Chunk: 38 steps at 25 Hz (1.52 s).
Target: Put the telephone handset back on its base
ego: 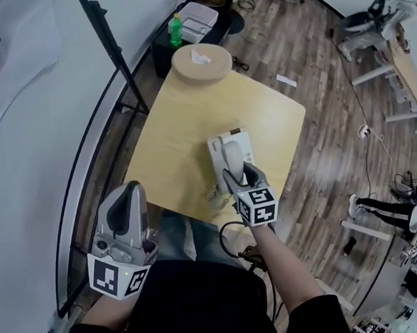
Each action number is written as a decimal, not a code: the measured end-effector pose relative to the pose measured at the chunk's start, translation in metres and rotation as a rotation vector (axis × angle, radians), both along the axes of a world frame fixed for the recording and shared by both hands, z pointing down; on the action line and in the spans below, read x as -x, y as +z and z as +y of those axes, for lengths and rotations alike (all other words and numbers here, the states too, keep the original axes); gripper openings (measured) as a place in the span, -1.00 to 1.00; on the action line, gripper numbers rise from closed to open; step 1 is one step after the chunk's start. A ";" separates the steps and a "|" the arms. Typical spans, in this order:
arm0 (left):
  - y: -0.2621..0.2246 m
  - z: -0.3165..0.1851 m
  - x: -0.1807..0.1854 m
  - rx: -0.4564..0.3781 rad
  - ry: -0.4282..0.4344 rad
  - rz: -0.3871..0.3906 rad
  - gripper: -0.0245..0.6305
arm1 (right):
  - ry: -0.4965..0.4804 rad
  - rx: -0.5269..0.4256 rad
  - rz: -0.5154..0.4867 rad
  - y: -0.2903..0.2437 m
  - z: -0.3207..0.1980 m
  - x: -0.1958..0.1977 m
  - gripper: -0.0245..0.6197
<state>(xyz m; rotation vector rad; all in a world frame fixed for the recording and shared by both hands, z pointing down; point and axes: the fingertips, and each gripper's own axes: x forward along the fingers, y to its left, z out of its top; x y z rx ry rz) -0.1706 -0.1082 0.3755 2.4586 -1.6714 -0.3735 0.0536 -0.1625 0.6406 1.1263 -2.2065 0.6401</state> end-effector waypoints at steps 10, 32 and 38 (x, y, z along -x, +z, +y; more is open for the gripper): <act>0.016 0.002 0.011 0.033 -0.003 -0.013 -0.93 | 0.008 0.142 0.102 0.070 -0.006 0.000 -0.23; 0.025 -0.003 0.018 0.062 0.008 -0.012 -0.93 | 0.078 0.091 0.117 0.080 -0.027 0.024 -0.22; 0.030 -0.006 0.020 0.072 0.010 -0.009 -0.93 | 0.145 0.043 0.130 0.083 -0.029 0.028 -0.22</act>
